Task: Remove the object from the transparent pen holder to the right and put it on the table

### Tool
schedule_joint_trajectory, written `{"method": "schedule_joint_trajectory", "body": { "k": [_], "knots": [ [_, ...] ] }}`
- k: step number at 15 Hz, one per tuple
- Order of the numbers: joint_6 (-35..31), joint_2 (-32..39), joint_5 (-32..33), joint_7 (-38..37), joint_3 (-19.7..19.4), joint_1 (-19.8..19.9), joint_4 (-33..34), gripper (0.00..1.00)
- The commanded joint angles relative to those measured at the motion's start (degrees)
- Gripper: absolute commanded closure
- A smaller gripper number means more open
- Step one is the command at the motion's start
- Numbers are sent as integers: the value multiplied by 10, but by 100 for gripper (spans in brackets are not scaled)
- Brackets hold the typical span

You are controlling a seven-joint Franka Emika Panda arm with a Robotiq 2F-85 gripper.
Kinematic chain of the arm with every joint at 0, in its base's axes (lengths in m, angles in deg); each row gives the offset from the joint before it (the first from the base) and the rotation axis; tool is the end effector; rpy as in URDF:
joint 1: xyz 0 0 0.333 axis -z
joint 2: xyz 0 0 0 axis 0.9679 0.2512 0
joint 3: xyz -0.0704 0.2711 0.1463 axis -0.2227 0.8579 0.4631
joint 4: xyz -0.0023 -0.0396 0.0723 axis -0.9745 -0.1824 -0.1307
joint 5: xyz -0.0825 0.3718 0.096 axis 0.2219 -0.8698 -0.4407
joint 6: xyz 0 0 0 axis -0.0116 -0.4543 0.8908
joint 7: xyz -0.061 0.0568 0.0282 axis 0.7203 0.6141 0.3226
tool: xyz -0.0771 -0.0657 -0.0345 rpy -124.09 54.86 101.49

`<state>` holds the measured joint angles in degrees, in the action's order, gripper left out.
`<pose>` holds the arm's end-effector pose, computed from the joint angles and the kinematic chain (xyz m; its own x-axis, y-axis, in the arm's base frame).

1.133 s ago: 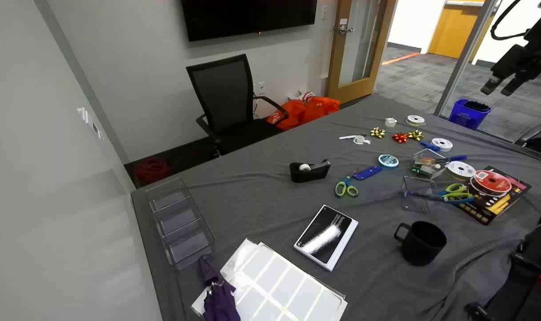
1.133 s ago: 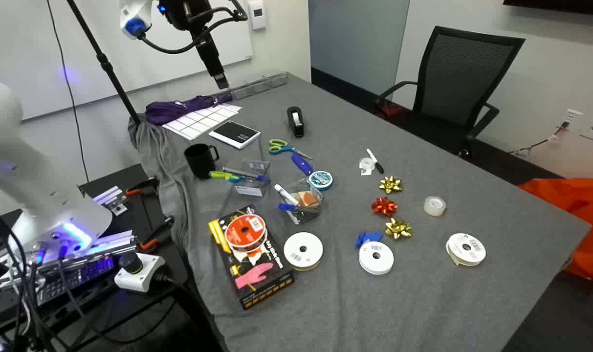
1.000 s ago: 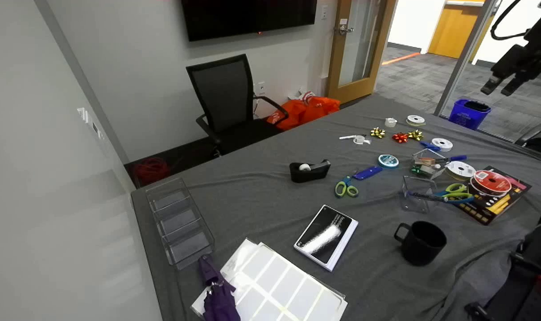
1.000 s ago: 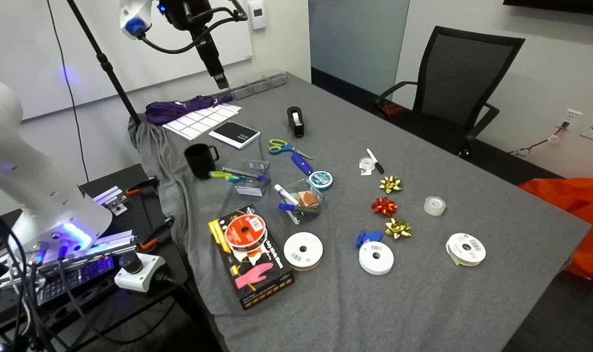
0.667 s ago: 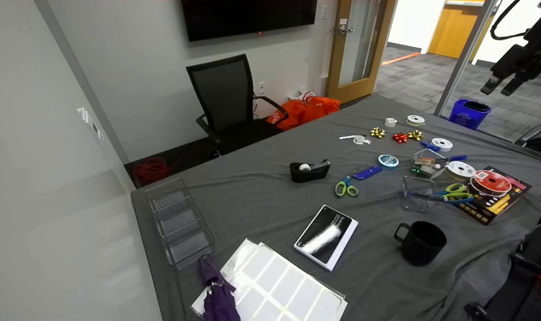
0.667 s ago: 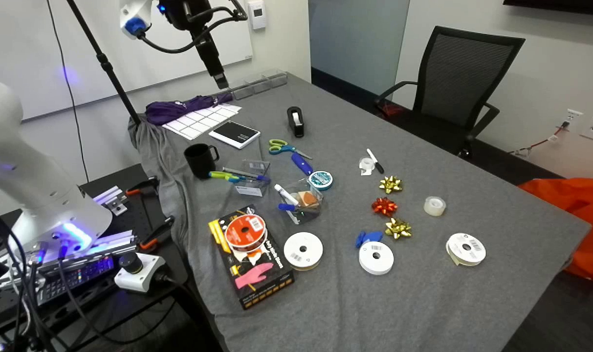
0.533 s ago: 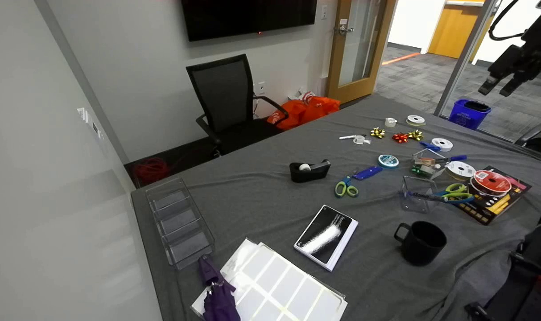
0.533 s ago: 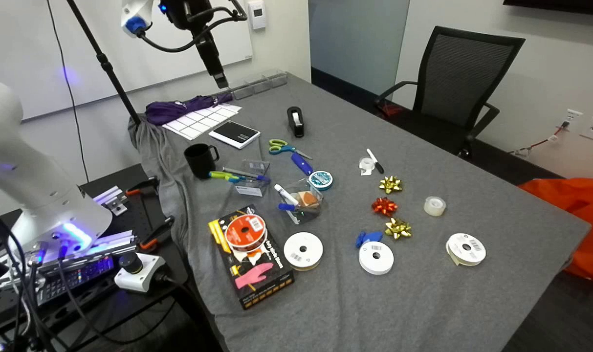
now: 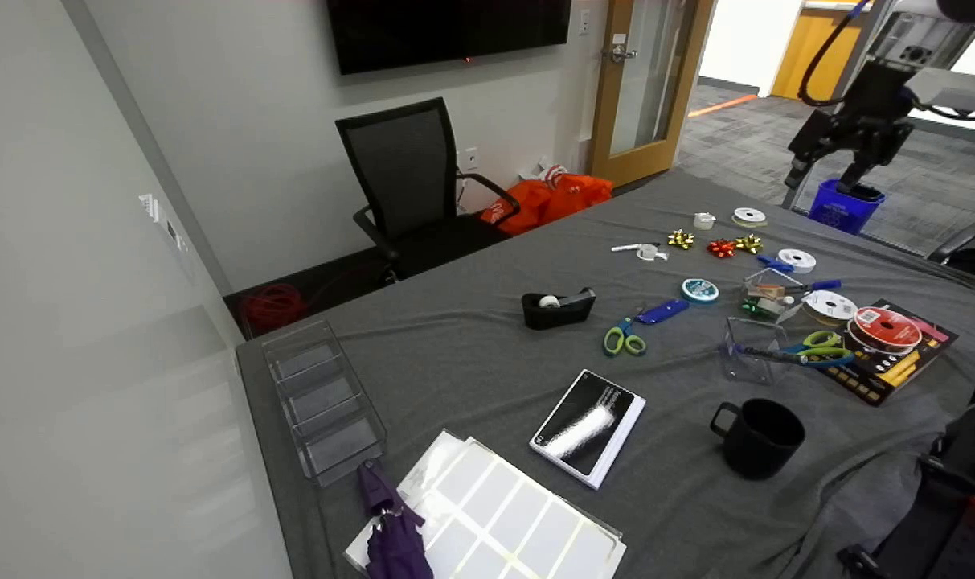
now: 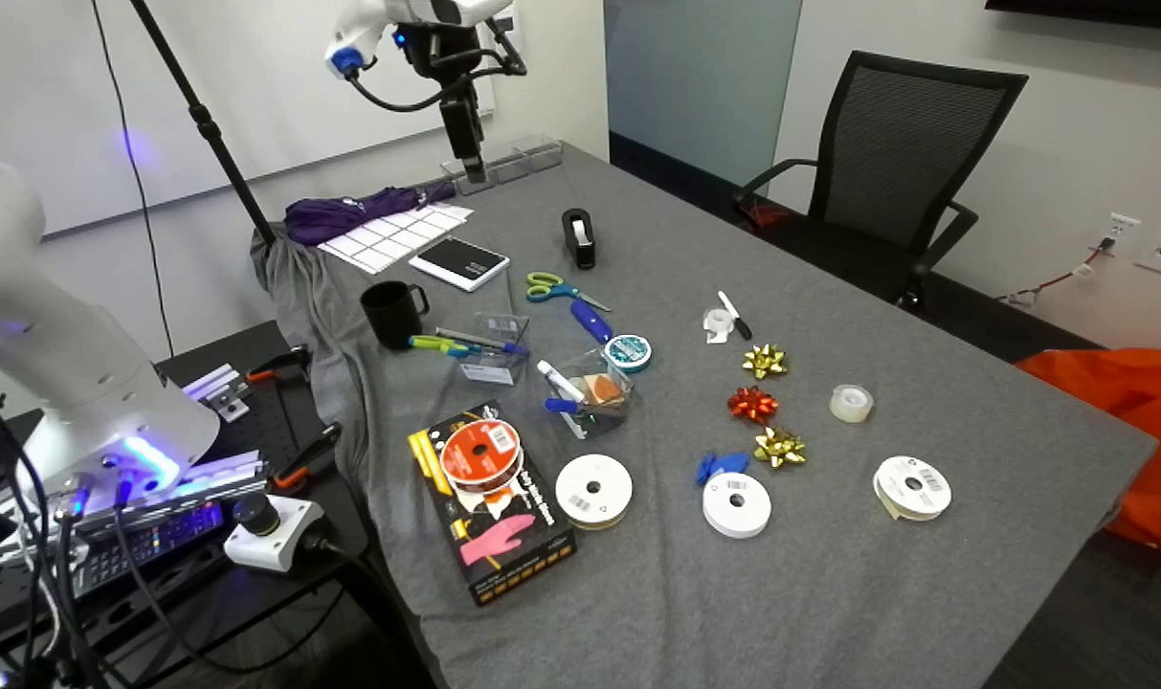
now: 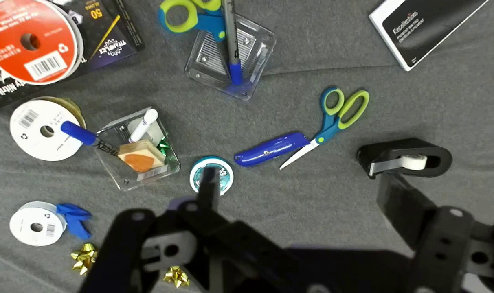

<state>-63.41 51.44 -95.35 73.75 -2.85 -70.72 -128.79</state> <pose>0.4816 -0.1367 0.4636 0.9008 -0.4268 0.0799 -0.4126 -0.8986 -0.1490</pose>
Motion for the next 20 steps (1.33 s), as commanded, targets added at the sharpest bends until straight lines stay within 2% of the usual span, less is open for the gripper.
{"method": "schedule_joint_trajectory", "body": {
  "k": [1, 4, 9, 10, 14, 18, 20],
  "knots": [
    [11, 100, -9, 24, 8, 11, 85, 0],
    [28, 170, 14, 65, 10, 15, 153, 0],
    [73, 301, 47, 204, 15, 37, 293, 0],
    [39, 240, 40, 152, 18, 27, 221, 0],
    [54, 298, 46, 189, 21, 41, 279, 0],
    [58, 299, 46, 189, 22, 41, 285, 0],
    [44, 303, 29, 227, 27, 54, 271, 0]
  ]
}}
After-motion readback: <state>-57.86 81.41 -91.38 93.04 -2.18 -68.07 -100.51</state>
